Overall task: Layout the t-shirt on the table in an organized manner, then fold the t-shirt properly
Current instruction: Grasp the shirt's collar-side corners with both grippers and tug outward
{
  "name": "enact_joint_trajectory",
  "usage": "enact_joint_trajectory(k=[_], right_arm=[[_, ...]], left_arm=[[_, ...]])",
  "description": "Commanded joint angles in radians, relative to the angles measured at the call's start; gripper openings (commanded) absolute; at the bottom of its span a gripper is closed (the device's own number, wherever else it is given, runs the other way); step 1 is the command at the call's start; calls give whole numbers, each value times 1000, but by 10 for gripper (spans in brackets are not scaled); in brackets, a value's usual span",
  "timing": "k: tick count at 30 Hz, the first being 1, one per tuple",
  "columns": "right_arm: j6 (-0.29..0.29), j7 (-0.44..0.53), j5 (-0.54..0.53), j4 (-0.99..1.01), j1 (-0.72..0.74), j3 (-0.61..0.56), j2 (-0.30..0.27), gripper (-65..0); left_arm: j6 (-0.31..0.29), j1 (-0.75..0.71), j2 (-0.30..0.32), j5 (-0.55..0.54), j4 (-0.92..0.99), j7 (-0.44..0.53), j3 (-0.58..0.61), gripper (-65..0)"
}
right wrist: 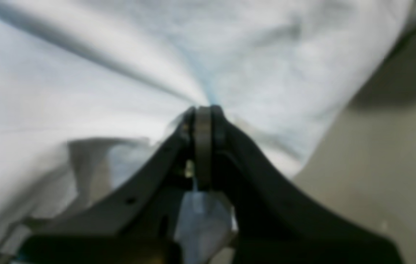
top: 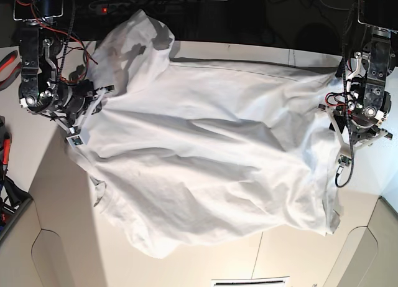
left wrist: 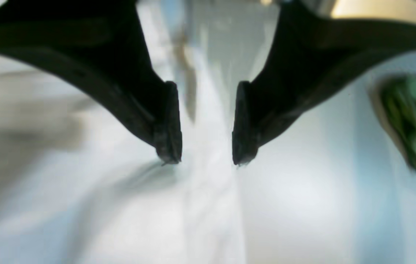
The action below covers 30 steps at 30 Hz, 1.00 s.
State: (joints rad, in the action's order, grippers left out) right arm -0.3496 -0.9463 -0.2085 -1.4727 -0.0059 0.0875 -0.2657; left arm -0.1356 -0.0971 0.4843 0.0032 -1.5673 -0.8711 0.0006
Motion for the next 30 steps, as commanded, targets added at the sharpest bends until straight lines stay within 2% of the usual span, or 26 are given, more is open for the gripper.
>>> enact_joint_trajectory(k=[1,2,4,7,12,14,23,30], right_arm=[[14,-30,35,-5,2,5,-18,-650],[14,-30,34,-5,2,5,-21,-650],[14,-30,33,-5,2,5,-22,-650],[14,-30,28,-5,2,5,-19,-650],[14,-35,25,-5,2,5,-19,-650],[14,-35,25,-5,2,5,-19,-650],[14,-35,25,-5,2,5,-19,-650],[14,-39,25,-5,2,5,-19,-650]], left_arm=[[-19,11,15,-7,2,-15,-8,-385],[-45,10,15,-27,18,-33,-8,-389],[-86,2,15,-70,39,-29,-8,-459],[-101,-9,14,-119,40,5,-8,-650],[-107,-8,14,-158,39,13,-8,-650],[-136,-8,15,-190,39,-11,-8,-650],[-322,-8,15,-465,37,-129,-8,-650],[-322,-5,15,-479,-11,-53,-82,-650]])
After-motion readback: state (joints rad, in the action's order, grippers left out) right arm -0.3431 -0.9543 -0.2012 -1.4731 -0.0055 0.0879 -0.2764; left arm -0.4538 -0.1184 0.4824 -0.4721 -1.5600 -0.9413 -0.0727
